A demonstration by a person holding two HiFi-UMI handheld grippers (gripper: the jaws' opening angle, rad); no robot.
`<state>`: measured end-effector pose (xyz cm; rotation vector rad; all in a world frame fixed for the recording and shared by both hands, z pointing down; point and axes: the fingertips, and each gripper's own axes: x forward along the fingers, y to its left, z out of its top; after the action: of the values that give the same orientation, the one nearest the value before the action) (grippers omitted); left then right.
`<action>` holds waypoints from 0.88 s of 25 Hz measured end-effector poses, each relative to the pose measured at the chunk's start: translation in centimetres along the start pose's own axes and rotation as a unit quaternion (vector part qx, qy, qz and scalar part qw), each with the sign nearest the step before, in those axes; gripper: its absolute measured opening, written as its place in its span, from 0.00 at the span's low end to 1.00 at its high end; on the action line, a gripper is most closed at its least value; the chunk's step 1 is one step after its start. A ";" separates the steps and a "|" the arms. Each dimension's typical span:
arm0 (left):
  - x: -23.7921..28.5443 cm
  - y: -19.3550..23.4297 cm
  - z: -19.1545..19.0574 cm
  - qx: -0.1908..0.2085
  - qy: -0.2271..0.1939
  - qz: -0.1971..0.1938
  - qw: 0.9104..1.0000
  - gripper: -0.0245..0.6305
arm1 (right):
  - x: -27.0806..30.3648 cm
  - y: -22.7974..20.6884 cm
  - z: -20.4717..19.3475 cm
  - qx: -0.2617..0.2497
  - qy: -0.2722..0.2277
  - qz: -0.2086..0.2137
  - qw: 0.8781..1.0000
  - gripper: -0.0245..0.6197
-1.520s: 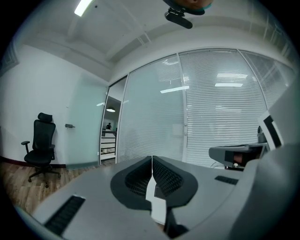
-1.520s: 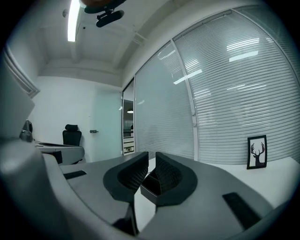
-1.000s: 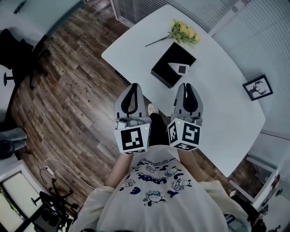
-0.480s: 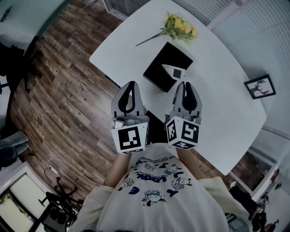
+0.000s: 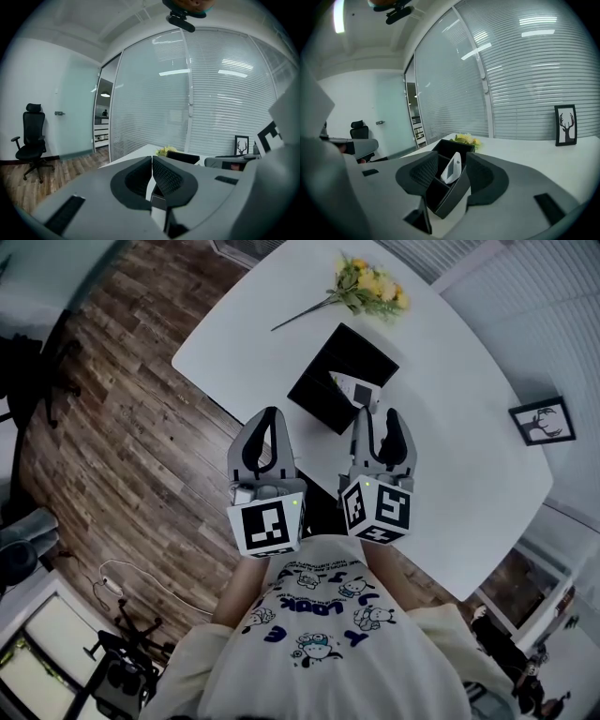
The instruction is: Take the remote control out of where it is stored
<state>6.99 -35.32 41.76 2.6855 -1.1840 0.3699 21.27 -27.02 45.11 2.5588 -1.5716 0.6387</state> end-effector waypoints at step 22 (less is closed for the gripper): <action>2.9 -0.4 -3.0 -0.011 0.039 0.008 0.999 0.07 | 3.9 -1.4 -3.8 0.017 0.054 0.019 0.998 0.32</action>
<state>8.66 -36.27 45.49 2.6194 -1.1805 0.4575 22.86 -28.58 50.27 2.4778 -1.5922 0.7988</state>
